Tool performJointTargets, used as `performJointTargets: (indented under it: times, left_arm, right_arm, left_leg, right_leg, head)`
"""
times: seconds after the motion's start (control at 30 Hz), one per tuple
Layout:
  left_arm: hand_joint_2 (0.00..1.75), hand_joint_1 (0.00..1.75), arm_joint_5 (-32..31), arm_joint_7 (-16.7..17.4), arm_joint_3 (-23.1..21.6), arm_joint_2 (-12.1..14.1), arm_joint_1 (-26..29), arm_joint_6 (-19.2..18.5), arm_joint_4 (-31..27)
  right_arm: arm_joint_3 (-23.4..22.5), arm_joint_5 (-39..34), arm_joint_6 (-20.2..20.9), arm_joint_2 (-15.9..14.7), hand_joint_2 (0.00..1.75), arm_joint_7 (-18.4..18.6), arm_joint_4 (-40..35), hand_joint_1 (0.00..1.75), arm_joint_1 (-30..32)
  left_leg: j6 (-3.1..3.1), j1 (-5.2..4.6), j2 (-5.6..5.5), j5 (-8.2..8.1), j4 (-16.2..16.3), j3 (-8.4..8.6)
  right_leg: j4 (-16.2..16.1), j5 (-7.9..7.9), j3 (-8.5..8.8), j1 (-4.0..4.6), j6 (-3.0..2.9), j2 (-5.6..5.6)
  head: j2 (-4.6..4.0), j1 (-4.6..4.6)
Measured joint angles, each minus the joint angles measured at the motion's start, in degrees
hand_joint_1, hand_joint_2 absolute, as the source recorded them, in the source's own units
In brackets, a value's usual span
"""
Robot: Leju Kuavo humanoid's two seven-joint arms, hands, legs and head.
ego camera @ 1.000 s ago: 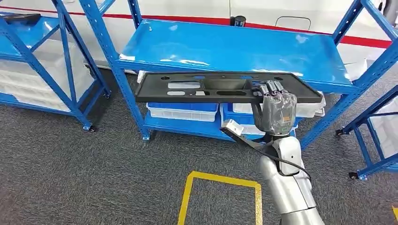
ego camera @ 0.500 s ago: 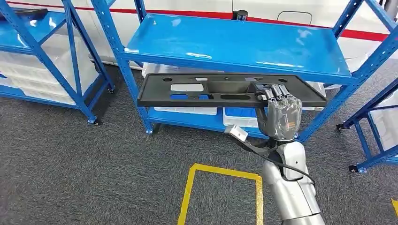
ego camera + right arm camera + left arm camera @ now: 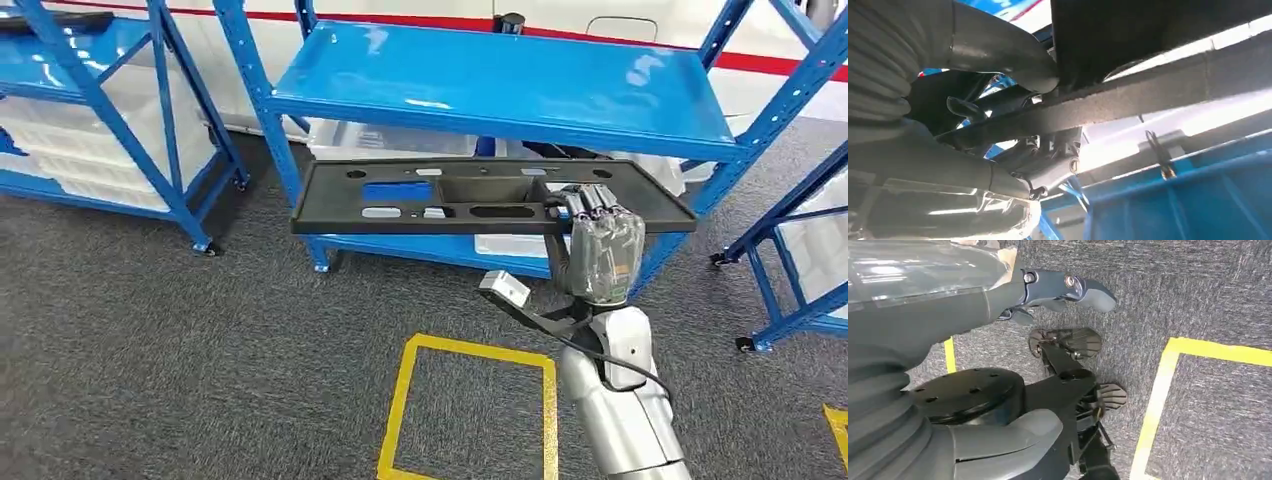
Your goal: Take the parts from the cabinet and place them on the table.
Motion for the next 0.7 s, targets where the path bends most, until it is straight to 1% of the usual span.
performJointTargets:
  times: [0.03, 0.07, 0.1, 0.13, 0.17, 0.2, 0.23, 0.27, 0.3, 0.33, 0.37, 0.4, 0.43, 0.47, 0.5, 0.53, 0.57, 0.6, 0.63, 0.67, 0.7]
  left_arm:
    - [1.75, 0.00, 0.0, 0.0, 0.0, 0.0, 0.1, 0.0, 0.0]
    - [1.75, 0.00, 0.0, -0.1, 0.0, 0.0, 0.0, 0.1, 0.0]
    - [1.75, 0.00, 0.1, -0.1, 0.1, 0.0, 0.0, 0.2, 0.0]
    - [1.75, 0.00, 0.2, -0.1, 0.1, 0.0, 0.0, 0.2, 0.0]
    - [1.75, 0.00, 0.2, -0.1, 0.1, 0.0, 0.0, 0.2, 0.0]
    - [1.75, 0.00, 0.4, -0.1, 0.1, 0.0, 0.0, 0.2, 0.0]
    - [1.75, 0.00, 0.4, -0.1, 0.2, 0.0, 0.1, 0.2, 0.0]
    - [1.75, 0.00, 0.4, -0.1, 0.2, 0.0, 0.1, 0.3, 0.0]
    - [1.75, 0.00, 0.5, -0.2, 0.3, 0.0, 0.1, 0.4, 0.0]
    - [1.75, 0.00, 0.6, -0.3, 0.5, -0.1, 0.2, 0.4, 0.0]
    - [1.75, 0.00, 0.8, -0.3, 0.5, -0.1, 0.2, 0.4, 0.0]
    - [1.75, 0.00, 0.9, -0.4, 0.6, -0.1, 0.2, 0.4, 0.0]
    - [1.75, 0.00, 1.0, -0.5, 0.7, -0.1, 0.1, 0.4, 0.0]
    - [1.75, 0.00, 1.0, -0.6, 0.8, -0.1, 0.2, 0.4, 0.0]
    - [1.75, 0.00, 1.0, -0.6, 1.0, -0.1, 0.2, 0.5, 0.0]
    - [1.75, 0.00, 1.0, -0.7, 1.1, -0.2, 0.2, 0.5, 0.0]
    - [1.75, 0.00, 1.0, -0.7, 1.2, -0.2, 0.3, 0.5, 0.0]
    - [1.75, 0.00, 1.0, -0.7, 1.3, -0.1, 0.4, 0.5, 0.0]
    - [1.75, 0.00, 1.0, -0.7, 1.4, -0.1, 0.4, 0.5, 0.0]
    - [1.75, 0.00, 1.0, -0.7, 1.4, -0.1, 0.5, 0.5, 0.0]
    - [1.75, 0.00, 1.0, -0.7, 1.4, -0.1, 0.5, 0.5, 0.0]
  right_arm:
    - [0.0, -0.2, 0.0, 0.0, 1.75, -0.1, 0.0, 1.75, 0.0]
    - [0.1, -0.3, 0.0, -0.2, 1.75, -0.1, 0.1, 1.75, -0.1]
    - [0.1, -0.5, 0.0, -0.3, 1.75, -0.1, 0.1, 1.75, -0.3]
    - [0.1, -0.7, 0.0, -0.3, 1.75, -0.2, 0.2, 1.75, -0.4]
    - [0.2, -0.8, 0.1, -0.3, 1.75, -0.3, 0.4, 1.75, -0.5]
    - [0.3, -1.1, 0.1, -0.3, 1.75, -0.4, 0.5, 1.75, -0.5]
    - [0.3, -1.3, 0.1, -0.3, 1.75, -0.5, 0.7, 1.75, -0.5]
    - [0.4, -1.4, 0.1, -0.3, 1.75, -0.6, 0.9, 1.75, -0.5]
    - [0.5, -1.7, 0.1, -0.2, 1.75, -0.9, 1.2, 1.75, -0.6]
    - [0.6, -1.8, 0.1, -0.2, 1.75, -1.0, 1.5, 1.75, -0.9]
    - [0.8, -1.9, 0.1, -0.1, 1.75, -1.0, 1.7, 1.75, -1.4]
    - [0.9, -1.9, 0.1, 0.0, 1.75, -1.0, 1.9, 1.75, -1.8]
    - [1.1, -1.9, 0.1, 0.2, 1.75, -1.0, 2.0, 1.75, -2.2]
    - [1.2, -1.9, 0.1, 0.4, 1.75, -1.0, 2.1, 1.75, -2.5]
    - [1.3, -1.9, 0.1, 0.5, 1.75, -1.0, 2.3, 1.75, -2.7]
    - [1.3, -2.0, 0.1, 0.6, 1.75, -1.0, 2.4, 1.75, -3.0]
    - [1.3, -2.0, 0.2, 0.7, 1.75, -1.0, 2.6, 1.75, -3.1]
    - [1.4, -2.0, 0.3, 1.0, 1.75, -1.0, 2.9, 1.75, -3.5]
    - [1.6, -2.0, 0.3, 1.2, 1.75, -1.0, 3.1, 1.75, -3.8]
    - [1.7, -2.0, 0.3, 1.4, 1.75, -1.0, 3.2, 1.75, -3.9]
    - [1.7, -2.0, 0.3, 1.6, 1.75, -1.0, 3.3, 1.75, -4.0]
  left_leg:
    - [0.69, 0.05, 0.08, 0.78, -0.6, -0.62]
    - [1.22, 0.35, 0.44, 1.64, -0.8, -0.70]
    - [1.83, 0.33, 0.37, 2.20, -0.9, -1.35]
    - [2.11, 0.23, 0.42, 2.82, -0.8, -2.11]
    - [2.24, 0.11, 0.47, 3.51, -0.8, -3.02]
    - [2.29, 0.03, 0.47, 4.11, -0.7, -3.95]
    - [2.26, -0.05, 0.46, 4.53, -0.7, -4.48]
    - [2.26, -0.08, 0.46, 4.81, -0.6, -4.89]
    - [2.15, -0.12, 0.45, 5.46, -0.5, -5.83]
    - [1.95, -0.12, 0.39, 6.00, -0.3, -6.67]
    - [1.66, -0.12, 0.33, 6.50, -0.1, -7.32]
    - [1.35, -0.22, 0.35, 6.80, 0.1, -7.78]
    - [1.05, -0.51, 0.36, 7.17, 0.2, -8.25]
    - [0.71, -0.48, 0.48, 7.78, 0.0, -8.27]
    - [0.53, -0.39, 0.49, 8.02, 0.1, -8.28]
    - [0.12, -0.23, 0.47, 8.44, -0.1, -8.37]
    - [-0.22, -0.31, 0.37, 8.80, -0.2, -8.47]
    - [-0.56, 0.06, 0.14, 7.96, 0.3, -8.98]
    - [-1.00, 0.13, 0.24, 5.21, 2.0, -9.76]
    - [-1.44, 0.27, 0.25, 1.57, 5.7, -10.93]
    - [-1.81, 0.37, 0.24, -1.39, 10.3, -12.34]
  right_leg:
    - [-0.2, 0.48, -0.08, 0.17, 0.64, 0.01]
    - [0.8, -0.70, -0.90, -0.14, 0.43, 0.15]
    - [3.0, -3.36, -2.12, 0.00, -0.21, 0.17]
    - [6.8, -6.36, -3.35, 0.01, -0.75, 0.18]
    - [12.0, -9.22, -4.90, 0.01, -1.03, 0.20]
    - [16.4, -10.87, -5.95, 0.02, -0.94, 0.20]
    - [18.1, -11.12, -6.07, 0.02, -0.66, 0.20]
    - [18.6, -10.97, -5.76, 0.01, -0.43, 0.20]
    - [17.0, -9.66, -3.64, 0.01, 0.31, 0.20]
    - [12.1, -7.82, -0.03, 0.03, 0.85, 0.20]
    - [5.5, -6.74, 4.41, 0.03, 0.84, 0.19]
    - [1.5, -7.72, 7.03, 0.14, 0.35, 0.21]
    - [-1.1, -8.31, 8.60, 0.60, 0.03, 0.22]
    - [-0.4, -7.81, 7.99, 0.69, -0.17, 0.30]
    - [-0.6, -7.81, 7.30, 0.70, -0.23, 0.36]
    - [-0.4, -7.60, 7.06, 0.77, -0.62, 0.38]
    - [-0.6, -7.16, 6.65, 0.60, -1.18, 0.36]
    - [-0.8, -6.44, 6.81, -0.01, -1.91, 0.13]
    - [-0.8, -5.94, 6.21, 0.06, -2.57, 0.10]
    - [-0.8, -5.36, 5.66, 0.09, -2.90, 0.05]
    - [-0.8, -4.86, 5.02, 0.13, -2.97, 0.00]
  head:
    - [0.00, 0.06]
    - [0.00, -0.02]
    - [0.00, 0.31]
    - [0.00, 0.59]
    - [0.00, 0.68]
    - [0.00, 0.74]
    - [0.00, 0.79]
    - [0.00, 0.79]
    - [0.00, 0.79]
    - [0.00, 0.85]
    - [0.00, 0.89]
    - [0.00, 0.94]
    - [0.00, 1.03]
    - [0.00, 0.63]
    - [0.00, 0.74]
    - [0.00, 0.72]
    - [0.00, 0.63]
    - [0.00, 0.81]
    - [0.00, 0.59]
    - [0.00, 0.20]
    - [0.00, 0.13]
